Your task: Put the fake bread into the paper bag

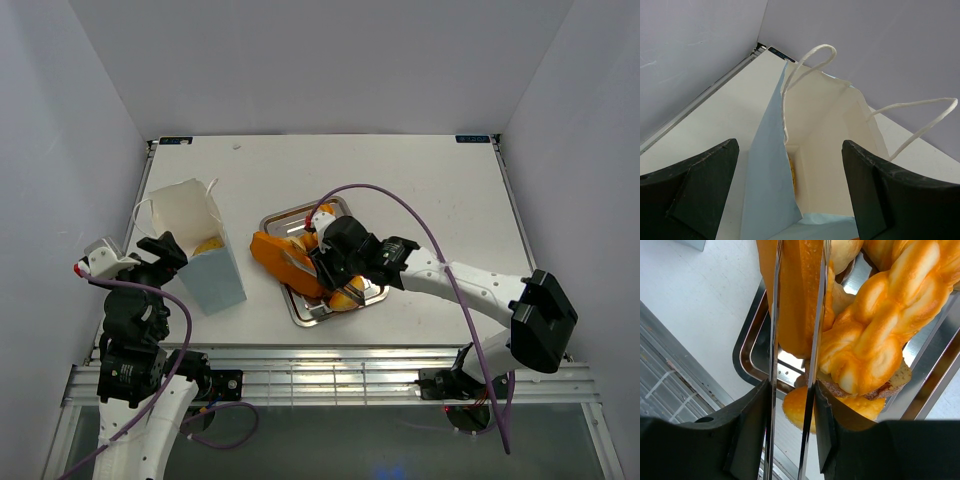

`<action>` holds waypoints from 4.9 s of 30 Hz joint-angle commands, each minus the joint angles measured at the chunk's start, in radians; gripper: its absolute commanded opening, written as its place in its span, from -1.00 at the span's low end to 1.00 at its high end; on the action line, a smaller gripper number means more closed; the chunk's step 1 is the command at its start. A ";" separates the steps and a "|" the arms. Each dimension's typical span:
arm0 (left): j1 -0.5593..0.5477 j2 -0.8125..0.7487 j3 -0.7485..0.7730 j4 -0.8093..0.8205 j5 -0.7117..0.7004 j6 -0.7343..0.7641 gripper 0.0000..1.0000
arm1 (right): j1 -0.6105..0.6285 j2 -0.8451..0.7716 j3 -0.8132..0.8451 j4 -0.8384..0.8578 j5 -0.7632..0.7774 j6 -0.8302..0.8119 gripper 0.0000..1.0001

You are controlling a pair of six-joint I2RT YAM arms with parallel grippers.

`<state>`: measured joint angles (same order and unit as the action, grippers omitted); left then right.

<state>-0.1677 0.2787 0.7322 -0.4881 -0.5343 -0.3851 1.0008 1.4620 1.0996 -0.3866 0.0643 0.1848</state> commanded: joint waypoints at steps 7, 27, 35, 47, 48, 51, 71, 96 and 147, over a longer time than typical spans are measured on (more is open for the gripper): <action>-0.006 -0.007 -0.002 0.009 0.008 0.009 0.89 | -0.001 -0.061 0.003 0.035 -0.052 0.027 -0.67; -0.006 -0.009 -0.001 0.009 0.002 0.009 0.89 | -0.001 -0.143 -0.012 0.025 -0.046 0.062 -0.84; -0.004 -0.006 -0.001 0.009 0.003 0.009 0.89 | -0.001 -0.186 -0.001 0.022 -0.041 0.076 -0.84; -0.004 -0.003 -0.002 0.009 0.005 0.009 0.89 | -0.001 -0.195 -0.001 0.031 -0.054 0.099 -0.84; -0.004 -0.003 -0.002 0.009 0.005 0.009 0.89 | 0.001 -0.190 -0.003 0.032 -0.054 0.102 -0.84; -0.006 -0.003 -0.002 0.008 0.007 0.009 0.89 | 0.001 -0.187 -0.017 0.037 -0.092 0.101 -0.84; -0.004 -0.004 -0.001 0.008 0.010 0.009 0.89 | 0.001 -0.195 -0.087 0.037 0.019 0.097 -0.11; -0.006 -0.006 -0.002 0.009 0.013 0.009 0.89 | 0.001 -0.206 -0.112 0.022 0.008 0.094 0.04; -0.004 -0.007 -0.002 0.008 0.008 0.009 0.89 | 0.016 -0.328 -0.064 0.101 0.040 0.180 -0.82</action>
<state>-0.1677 0.2775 0.7322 -0.4881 -0.5335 -0.3820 1.0103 1.1770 0.9657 -0.3679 0.0597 0.3523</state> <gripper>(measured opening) 0.943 0.369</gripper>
